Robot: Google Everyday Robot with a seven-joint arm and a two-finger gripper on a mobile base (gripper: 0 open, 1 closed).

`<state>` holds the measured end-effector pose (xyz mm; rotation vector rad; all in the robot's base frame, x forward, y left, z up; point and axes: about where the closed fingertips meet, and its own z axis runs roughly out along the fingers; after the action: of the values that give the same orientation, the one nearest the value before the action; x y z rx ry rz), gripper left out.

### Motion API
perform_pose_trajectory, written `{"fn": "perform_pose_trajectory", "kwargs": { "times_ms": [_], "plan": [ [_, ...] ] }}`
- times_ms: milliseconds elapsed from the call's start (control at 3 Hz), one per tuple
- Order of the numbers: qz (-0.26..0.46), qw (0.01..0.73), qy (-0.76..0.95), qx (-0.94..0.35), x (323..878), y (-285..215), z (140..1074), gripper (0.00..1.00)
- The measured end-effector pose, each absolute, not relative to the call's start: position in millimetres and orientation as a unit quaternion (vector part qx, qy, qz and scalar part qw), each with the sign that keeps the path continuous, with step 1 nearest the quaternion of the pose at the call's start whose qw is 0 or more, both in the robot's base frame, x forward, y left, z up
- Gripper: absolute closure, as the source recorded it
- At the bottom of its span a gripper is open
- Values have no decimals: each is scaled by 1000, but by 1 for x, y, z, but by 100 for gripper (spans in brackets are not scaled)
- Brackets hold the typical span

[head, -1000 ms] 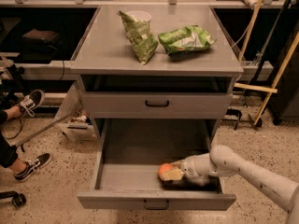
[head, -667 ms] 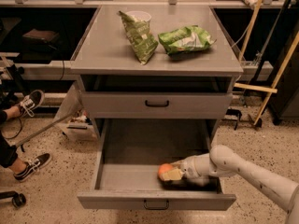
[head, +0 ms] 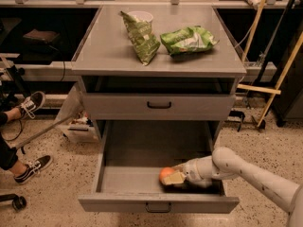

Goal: Pick orange from middle drawer and place on counter

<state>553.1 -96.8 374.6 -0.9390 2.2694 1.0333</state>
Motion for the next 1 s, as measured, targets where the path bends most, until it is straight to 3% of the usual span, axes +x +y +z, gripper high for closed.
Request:
{"fn": "perform_pose_trajectory", "kwargs": {
  "times_ms": [333,667,1000],
  "plan": [
    [367,292,813,-345,558,-119,425,100],
    [331,420,767,-355,570,-145,562,100],
    [322,455,756,-344,564,-163,596,100]
  ]
}}
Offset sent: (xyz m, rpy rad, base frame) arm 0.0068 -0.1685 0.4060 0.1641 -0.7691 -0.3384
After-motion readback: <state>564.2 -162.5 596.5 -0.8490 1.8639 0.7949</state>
